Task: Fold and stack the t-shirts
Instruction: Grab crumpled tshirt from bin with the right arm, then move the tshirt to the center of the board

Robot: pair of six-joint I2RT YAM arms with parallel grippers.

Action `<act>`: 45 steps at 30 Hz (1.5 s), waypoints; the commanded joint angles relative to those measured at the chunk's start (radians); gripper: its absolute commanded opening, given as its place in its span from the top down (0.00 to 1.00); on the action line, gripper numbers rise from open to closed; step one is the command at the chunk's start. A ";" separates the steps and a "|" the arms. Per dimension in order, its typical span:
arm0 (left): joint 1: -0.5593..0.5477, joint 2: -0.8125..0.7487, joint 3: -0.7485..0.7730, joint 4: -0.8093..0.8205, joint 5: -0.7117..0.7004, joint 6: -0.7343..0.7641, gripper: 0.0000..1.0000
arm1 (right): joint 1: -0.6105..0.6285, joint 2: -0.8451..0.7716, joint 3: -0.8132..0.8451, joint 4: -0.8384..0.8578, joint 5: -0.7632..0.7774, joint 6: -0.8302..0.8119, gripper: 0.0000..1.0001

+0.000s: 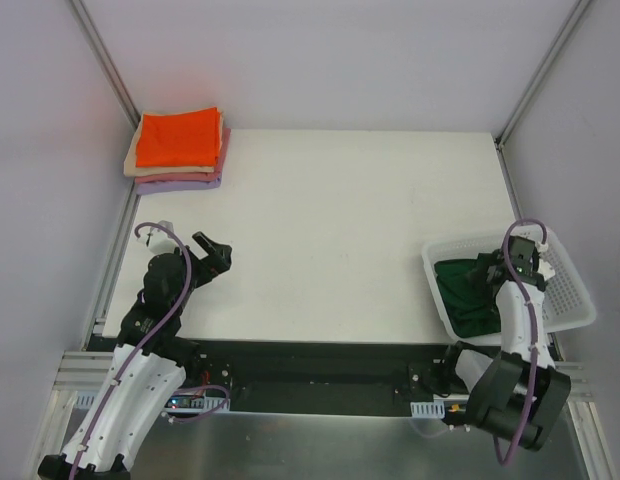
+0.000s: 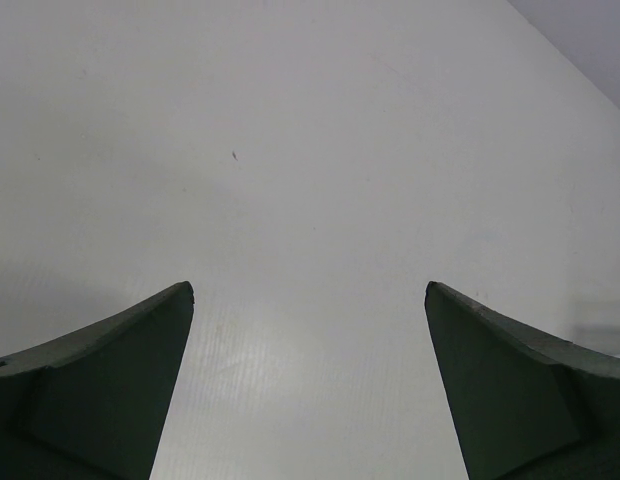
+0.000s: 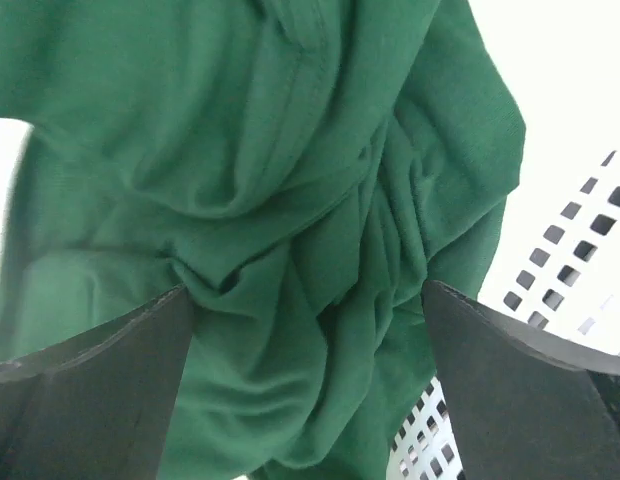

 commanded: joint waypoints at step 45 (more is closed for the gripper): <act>-0.003 -0.056 -0.031 0.025 -0.017 -0.029 0.01 | 1.046 0.564 0.972 -0.076 -0.008 -0.574 0.14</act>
